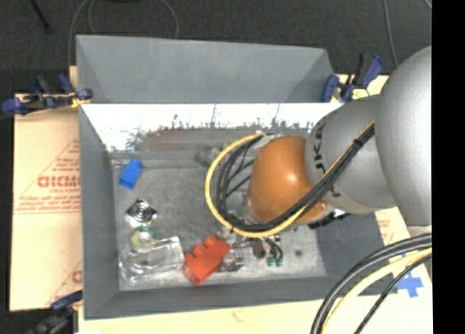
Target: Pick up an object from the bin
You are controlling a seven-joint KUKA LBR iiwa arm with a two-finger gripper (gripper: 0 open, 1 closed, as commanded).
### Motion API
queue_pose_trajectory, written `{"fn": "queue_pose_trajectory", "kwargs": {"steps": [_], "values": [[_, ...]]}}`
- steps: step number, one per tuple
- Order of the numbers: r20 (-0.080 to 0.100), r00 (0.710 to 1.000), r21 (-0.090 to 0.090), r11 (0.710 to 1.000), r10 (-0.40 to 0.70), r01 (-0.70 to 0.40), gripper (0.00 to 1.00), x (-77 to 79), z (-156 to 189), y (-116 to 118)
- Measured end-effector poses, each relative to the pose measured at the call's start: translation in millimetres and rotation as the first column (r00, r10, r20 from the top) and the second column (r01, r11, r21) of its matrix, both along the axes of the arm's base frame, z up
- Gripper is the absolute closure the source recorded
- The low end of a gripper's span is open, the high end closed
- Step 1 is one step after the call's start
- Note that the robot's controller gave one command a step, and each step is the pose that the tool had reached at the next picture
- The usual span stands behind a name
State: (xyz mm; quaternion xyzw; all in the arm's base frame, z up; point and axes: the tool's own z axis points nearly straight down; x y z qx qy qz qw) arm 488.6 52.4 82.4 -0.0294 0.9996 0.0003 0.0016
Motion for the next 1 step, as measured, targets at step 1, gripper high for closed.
{"fn": "queue_pose_trajectory", "kwargs": {"steps": [1], "values": [[0.008,0.999,0.003,0.999,-0.038,0.038,1.00,7.2,124.7,4.7]]}}
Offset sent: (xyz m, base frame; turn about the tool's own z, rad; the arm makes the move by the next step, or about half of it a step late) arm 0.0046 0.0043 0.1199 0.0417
